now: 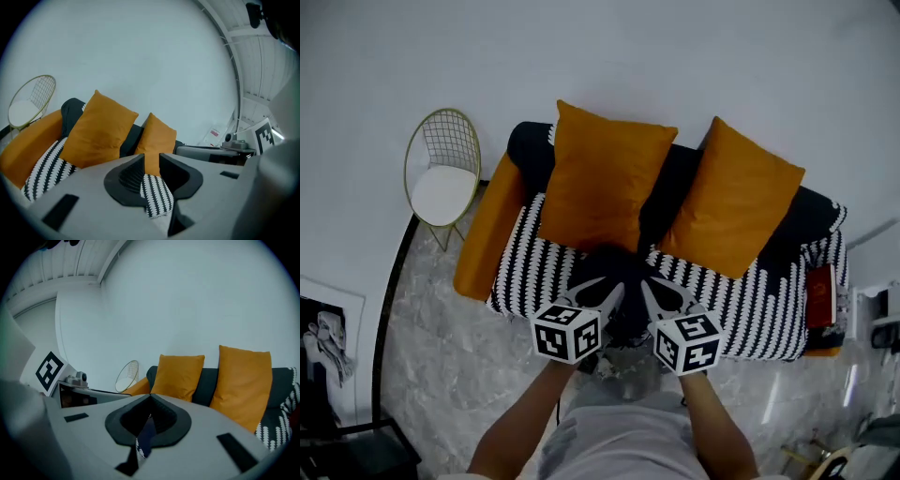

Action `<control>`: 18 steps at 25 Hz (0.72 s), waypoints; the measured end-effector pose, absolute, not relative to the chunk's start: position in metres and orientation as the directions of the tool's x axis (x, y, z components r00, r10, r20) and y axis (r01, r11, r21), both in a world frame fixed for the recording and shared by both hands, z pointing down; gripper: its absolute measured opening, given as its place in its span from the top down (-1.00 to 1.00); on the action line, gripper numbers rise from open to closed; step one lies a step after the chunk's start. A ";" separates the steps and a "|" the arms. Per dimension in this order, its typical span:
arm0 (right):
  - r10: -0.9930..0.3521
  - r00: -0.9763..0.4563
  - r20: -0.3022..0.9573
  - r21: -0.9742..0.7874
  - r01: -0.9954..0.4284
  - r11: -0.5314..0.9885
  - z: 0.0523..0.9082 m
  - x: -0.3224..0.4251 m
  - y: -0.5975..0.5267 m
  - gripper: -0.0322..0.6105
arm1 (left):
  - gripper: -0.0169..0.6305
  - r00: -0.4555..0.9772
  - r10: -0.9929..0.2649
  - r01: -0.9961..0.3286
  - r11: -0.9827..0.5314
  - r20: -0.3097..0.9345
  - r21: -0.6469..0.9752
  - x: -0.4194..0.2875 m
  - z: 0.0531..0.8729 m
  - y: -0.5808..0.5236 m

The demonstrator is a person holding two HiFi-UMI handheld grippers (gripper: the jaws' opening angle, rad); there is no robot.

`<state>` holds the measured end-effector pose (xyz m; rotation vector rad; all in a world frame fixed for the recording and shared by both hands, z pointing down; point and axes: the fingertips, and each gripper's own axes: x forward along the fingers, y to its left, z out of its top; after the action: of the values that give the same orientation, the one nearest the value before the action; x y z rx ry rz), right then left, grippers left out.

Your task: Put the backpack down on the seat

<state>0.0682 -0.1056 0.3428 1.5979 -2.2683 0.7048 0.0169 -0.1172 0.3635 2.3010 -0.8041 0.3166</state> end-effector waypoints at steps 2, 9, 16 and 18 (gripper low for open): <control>-0.811 -0.341 0.475 -0.225 -0.938 0.263 0.333 0.072 -0.102 0.89 | 0.68 0.781 -0.466 -0.624 -0.604 0.416 0.495 0.023 0.352 -0.115; -0.847 -0.305 0.436 -0.218 -0.949 0.230 0.305 0.080 -0.095 0.89 | 0.81 0.789 -0.459 -0.608 -0.679 0.408 0.411 0.047 0.319 -0.111; -0.866 -0.292 0.406 -0.203 -0.953 0.226 0.295 0.078 -0.096 0.89 | 0.91 0.798 -0.456 -0.590 -0.724 0.395 0.357 0.057 0.310 -0.110; -0.868 -0.277 0.411 -0.195 -0.957 0.213 0.295 0.081 -0.097 0.89 | 0.93 0.795 -0.458 -0.593 -0.725 0.396 0.351 0.058 0.310 -0.111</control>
<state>0.0812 -0.0966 0.2946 1.7422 -2.2712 0.6134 0.0577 -0.1110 0.3100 2.5168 -0.7855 0.3906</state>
